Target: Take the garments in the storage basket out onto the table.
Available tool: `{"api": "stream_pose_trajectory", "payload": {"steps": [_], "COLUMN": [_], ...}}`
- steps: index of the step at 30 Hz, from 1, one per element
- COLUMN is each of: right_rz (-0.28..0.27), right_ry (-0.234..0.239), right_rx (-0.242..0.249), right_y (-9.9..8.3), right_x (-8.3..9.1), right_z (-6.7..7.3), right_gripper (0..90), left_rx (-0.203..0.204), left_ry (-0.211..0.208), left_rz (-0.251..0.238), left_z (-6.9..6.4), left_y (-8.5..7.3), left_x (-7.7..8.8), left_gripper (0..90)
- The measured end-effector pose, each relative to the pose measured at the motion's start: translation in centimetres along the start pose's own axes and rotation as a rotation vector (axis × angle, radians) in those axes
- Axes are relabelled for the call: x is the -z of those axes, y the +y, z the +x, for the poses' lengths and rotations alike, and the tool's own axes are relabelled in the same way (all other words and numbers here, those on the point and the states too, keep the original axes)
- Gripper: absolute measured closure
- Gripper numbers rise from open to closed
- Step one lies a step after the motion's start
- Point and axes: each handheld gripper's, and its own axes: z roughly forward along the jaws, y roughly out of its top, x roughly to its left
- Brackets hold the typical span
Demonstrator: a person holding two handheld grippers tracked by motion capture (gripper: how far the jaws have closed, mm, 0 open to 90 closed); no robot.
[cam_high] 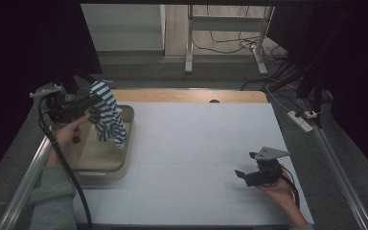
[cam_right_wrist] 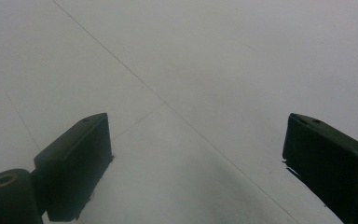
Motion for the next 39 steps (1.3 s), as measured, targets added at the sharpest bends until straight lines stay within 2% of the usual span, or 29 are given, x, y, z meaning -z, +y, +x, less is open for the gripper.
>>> {"api": "stream_pose_trajectory", "payload": {"steps": [6, 13, 39], "right_rz": [0.002, 0.002, 0.003], "right_ry": [0.003, 0.002, -0.002], "right_rx": [-0.004, -0.003, -0.003], "right_y": [0.0, 0.0, 0.0], "right_x": [0.0, 0.0, -0.1], "right_z": [0.0, 0.0, 0.0], "right_gripper": [7.8, 7.7, 7.7], "left_rx": [0.017, 0.038, 0.016], "left_ry": [-0.028, -0.050, -0.123], "left_rz": [-0.058, -0.100, -0.206], "left_z": [-0.2, -0.2, -3.0], "left_y": [0.3, 0.5, 1.6], "left_x": [0.8, 1.5, 2.7], "left_gripper": [72.4, 72.4, 72.4]}}
